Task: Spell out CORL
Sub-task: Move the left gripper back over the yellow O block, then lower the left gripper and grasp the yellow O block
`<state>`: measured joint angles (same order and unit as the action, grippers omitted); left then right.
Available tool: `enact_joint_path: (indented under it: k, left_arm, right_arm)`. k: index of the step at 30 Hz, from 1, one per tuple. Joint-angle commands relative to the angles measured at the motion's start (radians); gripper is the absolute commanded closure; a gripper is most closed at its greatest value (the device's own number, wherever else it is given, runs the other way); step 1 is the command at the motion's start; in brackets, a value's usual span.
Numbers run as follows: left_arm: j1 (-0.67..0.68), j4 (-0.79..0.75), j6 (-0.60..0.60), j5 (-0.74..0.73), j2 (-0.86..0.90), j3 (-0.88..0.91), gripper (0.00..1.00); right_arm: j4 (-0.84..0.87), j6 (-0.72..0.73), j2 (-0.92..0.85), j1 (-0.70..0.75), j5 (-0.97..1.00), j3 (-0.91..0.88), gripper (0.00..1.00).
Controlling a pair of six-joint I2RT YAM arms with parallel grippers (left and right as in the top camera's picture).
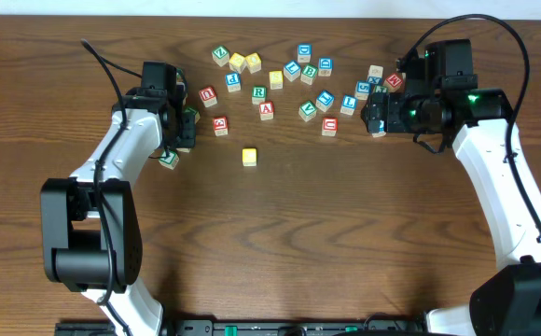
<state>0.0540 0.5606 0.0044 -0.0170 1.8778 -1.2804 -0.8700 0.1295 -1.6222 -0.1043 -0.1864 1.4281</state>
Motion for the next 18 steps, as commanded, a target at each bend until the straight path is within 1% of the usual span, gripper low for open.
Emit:
enact_joint_path:
  k: [1, 18]
  left_arm:
    - [-0.001, -0.001, 0.022, -0.002, 0.011, -0.004, 0.51]
    - [-0.001, -0.01, 0.029, -0.002, 0.012, 0.0, 0.51]
  right_arm:
    - [0.003, 0.012, -0.002, -0.009, 0.001, 0.021, 0.01]
    - [0.002, 0.012, -0.002, -0.009, 0.001, 0.021, 0.01]
